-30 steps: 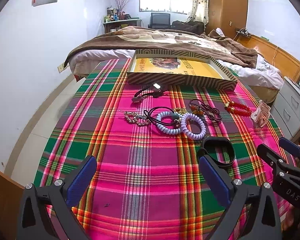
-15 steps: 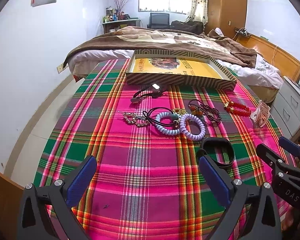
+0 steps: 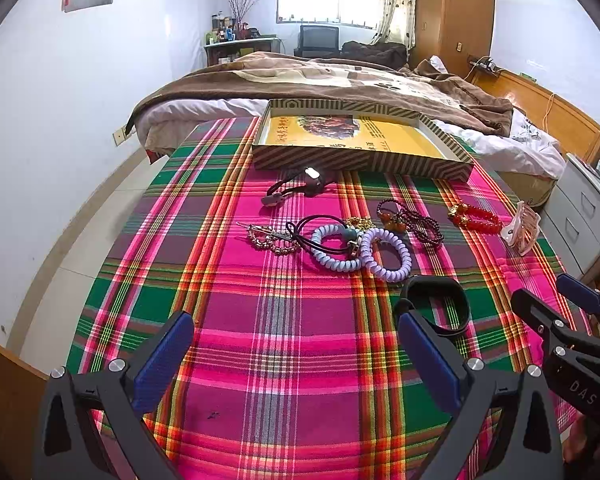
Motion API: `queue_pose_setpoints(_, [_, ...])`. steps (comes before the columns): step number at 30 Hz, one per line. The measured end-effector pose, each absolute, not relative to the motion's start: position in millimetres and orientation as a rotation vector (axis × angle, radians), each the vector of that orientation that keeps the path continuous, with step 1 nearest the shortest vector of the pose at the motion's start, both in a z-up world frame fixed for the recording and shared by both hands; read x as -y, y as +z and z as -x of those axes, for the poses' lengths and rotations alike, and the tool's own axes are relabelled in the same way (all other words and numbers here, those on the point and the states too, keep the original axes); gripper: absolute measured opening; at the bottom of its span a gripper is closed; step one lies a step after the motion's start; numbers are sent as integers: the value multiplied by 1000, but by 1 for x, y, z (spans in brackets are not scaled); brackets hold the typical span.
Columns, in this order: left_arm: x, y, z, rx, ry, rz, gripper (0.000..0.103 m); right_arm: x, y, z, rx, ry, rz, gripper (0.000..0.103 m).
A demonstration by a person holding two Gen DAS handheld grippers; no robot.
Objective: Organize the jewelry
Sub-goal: 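Move the right gripper toward the black bracelet band on the cloth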
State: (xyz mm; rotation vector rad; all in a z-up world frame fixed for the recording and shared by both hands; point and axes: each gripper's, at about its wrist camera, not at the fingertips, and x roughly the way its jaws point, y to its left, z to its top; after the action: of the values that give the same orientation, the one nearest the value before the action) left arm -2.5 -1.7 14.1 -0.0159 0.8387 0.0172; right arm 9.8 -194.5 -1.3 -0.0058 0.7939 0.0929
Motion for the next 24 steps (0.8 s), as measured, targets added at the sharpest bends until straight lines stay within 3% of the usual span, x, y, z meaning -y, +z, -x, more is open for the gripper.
queue_pose_setpoints(24, [-29, 14, -16, -836, -18, 73, 103, 196, -15, -23, -825, 191, -15, 79])
